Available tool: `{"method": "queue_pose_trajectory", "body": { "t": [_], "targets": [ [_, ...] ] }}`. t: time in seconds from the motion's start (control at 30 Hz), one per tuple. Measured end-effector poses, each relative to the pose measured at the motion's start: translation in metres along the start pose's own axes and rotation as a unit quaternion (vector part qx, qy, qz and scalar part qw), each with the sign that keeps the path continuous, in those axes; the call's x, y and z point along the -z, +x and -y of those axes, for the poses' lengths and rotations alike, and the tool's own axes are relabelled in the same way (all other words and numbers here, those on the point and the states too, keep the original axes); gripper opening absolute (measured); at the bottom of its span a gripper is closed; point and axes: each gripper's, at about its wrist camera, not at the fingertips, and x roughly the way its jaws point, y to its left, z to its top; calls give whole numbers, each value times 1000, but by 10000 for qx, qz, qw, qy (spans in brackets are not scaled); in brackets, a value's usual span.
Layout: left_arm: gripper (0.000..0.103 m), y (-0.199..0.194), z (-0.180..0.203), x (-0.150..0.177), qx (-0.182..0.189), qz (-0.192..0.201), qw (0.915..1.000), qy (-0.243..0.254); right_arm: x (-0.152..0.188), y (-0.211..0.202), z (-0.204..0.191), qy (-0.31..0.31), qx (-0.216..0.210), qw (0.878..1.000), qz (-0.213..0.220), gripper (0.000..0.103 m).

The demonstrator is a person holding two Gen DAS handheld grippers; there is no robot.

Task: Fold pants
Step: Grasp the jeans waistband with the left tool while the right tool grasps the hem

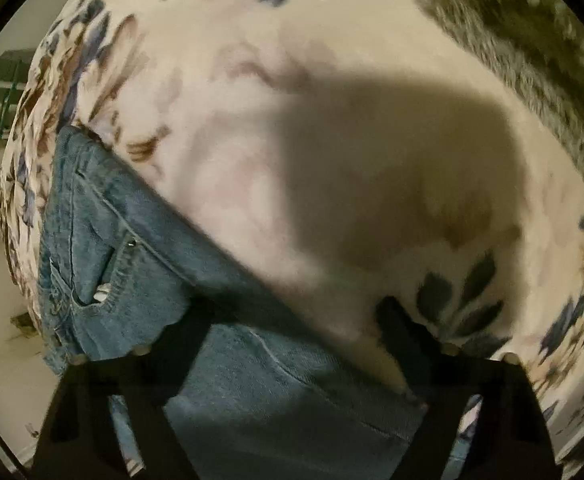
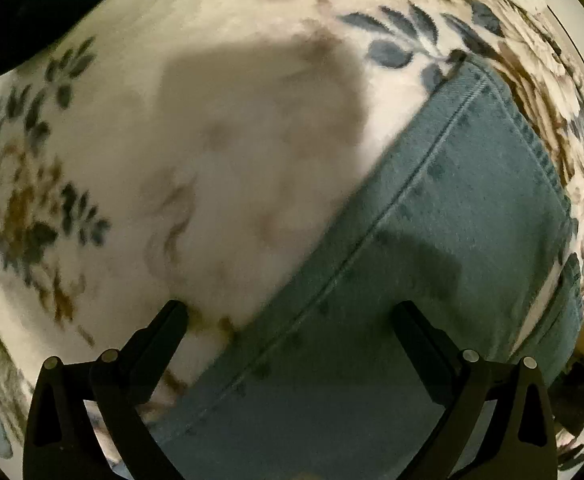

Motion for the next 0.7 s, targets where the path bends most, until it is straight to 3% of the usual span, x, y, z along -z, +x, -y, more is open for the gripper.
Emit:
{"method": "queue_pose_trajectory", "body": {
  "t": [0.03, 0.07, 0.1, 0.13, 0.2, 0.27, 0.4, 0.53, 0.63, 0.7],
  "targets": [
    [53, -7, -2, 4, -1, 128, 9999, 2, 0, 2, -1, 20, 3, 10000, 36, 99],
    [41, -12, -6, 7, -60, 212, 9998, 11, 1, 2, 1, 30, 8, 10000, 79, 92],
    [23, -17, -10, 10, -116, 291, 9995, -18, 3, 1, 4, 31, 16, 9999, 102, 81],
    [14, -22, -19, 15, -73, 380, 9992, -66, 6, -1, 7, 40, 23, 9999, 159, 72],
    [8, -30, -32, 24, 224, 489, 9985, -106, 9, -4, 14, 54, -33, 9996, 260, 29],
    [3, -43, -43, 37, 500, 678, 9964, -79, 16, -6, 19, 54, -183, 9995, 232, 11],
    [3, -92, -61, 68, 771, 1163, 9902, -58, 34, -33, 28, -145, -653, 9968, 431, 5],
    [3, -149, -103, 116, 1239, 1540, 9799, -253, 59, -72, 50, -391, -1149, 9907, 612, 5],
    [3, -167, -133, 149, 1470, 1819, 9718, -292, 81, -106, 74, -642, -1440, 9846, 756, 5],
    [3, -158, -163, 150, 1614, 1954, 9668, -323, 96, -126, 98, -791, -1621, 9799, 858, 5]
  ]
}}
